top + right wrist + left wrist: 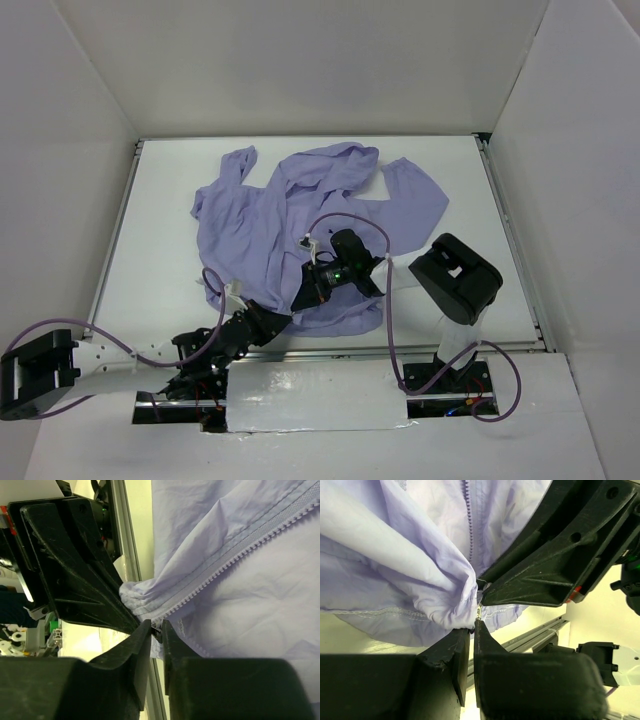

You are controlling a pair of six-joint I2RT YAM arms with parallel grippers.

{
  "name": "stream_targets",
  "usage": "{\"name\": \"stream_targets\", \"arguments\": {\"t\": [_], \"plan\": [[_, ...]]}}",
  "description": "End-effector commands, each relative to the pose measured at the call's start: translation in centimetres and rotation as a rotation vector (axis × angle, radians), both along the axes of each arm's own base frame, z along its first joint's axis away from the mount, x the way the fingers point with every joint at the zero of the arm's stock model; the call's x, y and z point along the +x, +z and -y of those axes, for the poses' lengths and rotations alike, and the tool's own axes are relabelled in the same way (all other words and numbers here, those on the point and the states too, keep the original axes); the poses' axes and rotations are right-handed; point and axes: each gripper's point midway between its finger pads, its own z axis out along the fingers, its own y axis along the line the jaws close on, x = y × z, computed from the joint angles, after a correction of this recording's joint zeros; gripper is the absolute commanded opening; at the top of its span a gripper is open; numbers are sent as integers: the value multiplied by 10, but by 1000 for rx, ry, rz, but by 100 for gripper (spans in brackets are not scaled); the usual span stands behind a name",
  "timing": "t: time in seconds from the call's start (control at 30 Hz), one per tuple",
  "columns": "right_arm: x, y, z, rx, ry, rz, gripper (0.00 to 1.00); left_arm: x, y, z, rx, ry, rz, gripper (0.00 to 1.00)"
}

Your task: Zip up the jacket

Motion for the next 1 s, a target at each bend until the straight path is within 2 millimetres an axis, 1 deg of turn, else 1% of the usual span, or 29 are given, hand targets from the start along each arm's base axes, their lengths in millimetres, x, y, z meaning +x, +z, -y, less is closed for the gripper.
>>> {"name": "stream_targets", "arguments": {"t": [0.0, 0.07, 0.13, 0.23, 0.43, 0.6, 0.67, 0.77, 0.87, 0.9, 0.97], "plan": [[4, 6, -2, 21, 11, 25, 19, -11, -56, -38, 127, 17, -32, 0], [4, 5, 0, 17, 7, 22, 17, -11, -56, -38, 129, 17, -32, 0], [5, 6, -1, 18, 8, 25, 12, -11, -56, -38, 135, 17, -33, 0], [5, 7, -1, 16, 5, 26, 0, -11, -57, -39, 141, 18, -34, 0], [5, 7, -2, 22, 16, 28, 0, -10, -57, -38, 144, 19, -37, 0], [13, 4, -4, 9, -3, 72, 0, -11, -56, -36, 135, 10, -37, 0], [18, 3, -5, -14, -14, 83, 0, -13, -55, -33, 127, -3, -43, 0], [32, 1, -5, -60, -50, 136, 0, -18, -61, -33, 128, -14, -74, 0], [44, 0, -7, -100, -81, 160, 0, -22, -66, -35, 131, -9, -104, 0], [51, -1, -9, -111, -91, 172, 0, -24, -72, -39, 149, 1, -118, 0], [58, -9, -8, -155, -120, 176, 0, -26, -75, -41, 138, 14, -140, 0]]}}
